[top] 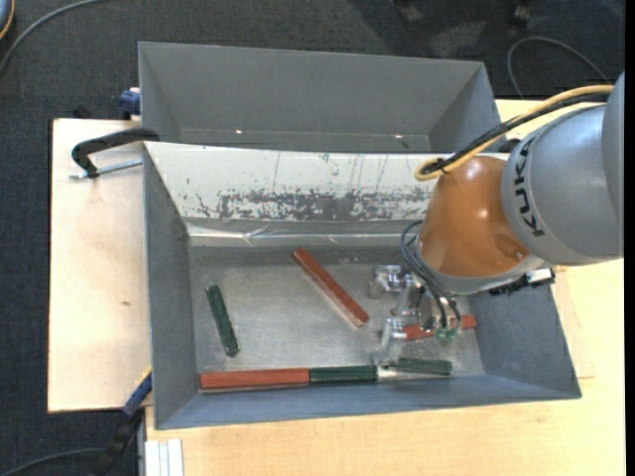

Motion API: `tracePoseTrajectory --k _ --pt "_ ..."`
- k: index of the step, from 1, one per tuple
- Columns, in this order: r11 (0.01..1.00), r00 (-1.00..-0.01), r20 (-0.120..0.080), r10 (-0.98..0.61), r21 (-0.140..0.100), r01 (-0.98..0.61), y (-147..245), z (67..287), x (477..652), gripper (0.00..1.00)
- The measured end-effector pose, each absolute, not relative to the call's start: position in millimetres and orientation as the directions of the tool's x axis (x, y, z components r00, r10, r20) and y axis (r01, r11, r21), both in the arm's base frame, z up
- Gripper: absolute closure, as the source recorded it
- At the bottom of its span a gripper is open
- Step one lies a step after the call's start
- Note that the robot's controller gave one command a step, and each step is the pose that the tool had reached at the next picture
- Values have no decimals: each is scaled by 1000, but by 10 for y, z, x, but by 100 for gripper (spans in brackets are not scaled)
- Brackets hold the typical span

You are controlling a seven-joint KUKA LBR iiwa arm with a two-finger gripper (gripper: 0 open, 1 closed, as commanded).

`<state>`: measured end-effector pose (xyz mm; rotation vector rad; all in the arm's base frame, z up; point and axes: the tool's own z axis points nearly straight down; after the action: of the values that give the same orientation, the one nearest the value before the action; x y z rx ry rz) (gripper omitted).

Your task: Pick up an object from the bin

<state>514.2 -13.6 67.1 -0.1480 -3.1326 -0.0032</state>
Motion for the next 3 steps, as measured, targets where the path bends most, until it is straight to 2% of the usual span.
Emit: tracePoseTrajectory --k 1,2,3 --pt "996 -996 0 93 -2 93 -585 706 5070 0" --pt "996 -996 -1 89 1 89 -554 705 5075 100" --pt "995 -995 -14 96 2 96 -402 1854 5258 100"
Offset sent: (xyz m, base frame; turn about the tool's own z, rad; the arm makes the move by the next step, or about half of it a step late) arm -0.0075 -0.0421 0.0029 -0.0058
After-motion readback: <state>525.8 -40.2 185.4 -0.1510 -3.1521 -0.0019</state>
